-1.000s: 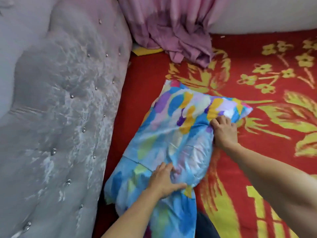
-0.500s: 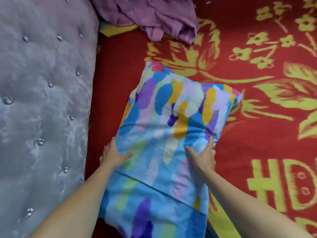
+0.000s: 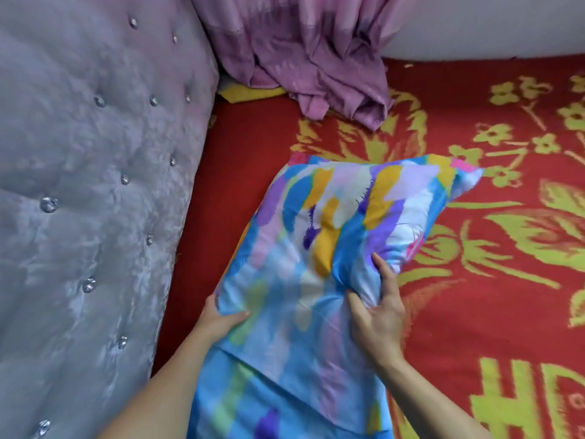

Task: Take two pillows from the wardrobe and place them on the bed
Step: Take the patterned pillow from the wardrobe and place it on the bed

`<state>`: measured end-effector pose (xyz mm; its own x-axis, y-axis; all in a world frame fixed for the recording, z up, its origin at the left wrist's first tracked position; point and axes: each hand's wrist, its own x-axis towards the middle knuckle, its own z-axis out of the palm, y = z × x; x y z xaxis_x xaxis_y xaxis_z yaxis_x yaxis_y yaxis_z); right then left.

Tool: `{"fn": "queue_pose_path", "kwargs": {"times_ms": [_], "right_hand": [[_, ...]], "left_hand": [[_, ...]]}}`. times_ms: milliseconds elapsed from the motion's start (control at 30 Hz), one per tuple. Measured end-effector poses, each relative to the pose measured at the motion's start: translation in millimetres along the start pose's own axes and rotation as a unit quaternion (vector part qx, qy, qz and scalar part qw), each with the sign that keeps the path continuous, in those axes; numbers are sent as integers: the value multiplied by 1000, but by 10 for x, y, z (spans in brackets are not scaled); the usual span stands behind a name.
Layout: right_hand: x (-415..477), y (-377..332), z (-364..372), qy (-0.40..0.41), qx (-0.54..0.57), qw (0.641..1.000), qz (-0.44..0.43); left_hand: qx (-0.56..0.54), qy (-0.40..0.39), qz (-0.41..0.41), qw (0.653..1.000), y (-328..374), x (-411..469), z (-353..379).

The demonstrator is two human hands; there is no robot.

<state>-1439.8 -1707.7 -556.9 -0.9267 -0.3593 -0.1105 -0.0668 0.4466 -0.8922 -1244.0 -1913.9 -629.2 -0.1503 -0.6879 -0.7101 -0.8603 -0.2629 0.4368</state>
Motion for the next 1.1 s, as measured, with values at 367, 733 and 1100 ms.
{"fn": "queue_pose_path", "kwargs": {"times_ms": [367,733,1100], "right_hand": [[1295,-553,415,-37,-62,985,-156],[2927,-644,1420,-21,-127,987,-96],[2786,487,1638,-114,-192,974,-46]], "left_hand": [[-316,47,22,947,410,108,-177],[-140,234,182,945,2000,1308,-893],[-26,149,181,972,1074,1844,-538]]}}
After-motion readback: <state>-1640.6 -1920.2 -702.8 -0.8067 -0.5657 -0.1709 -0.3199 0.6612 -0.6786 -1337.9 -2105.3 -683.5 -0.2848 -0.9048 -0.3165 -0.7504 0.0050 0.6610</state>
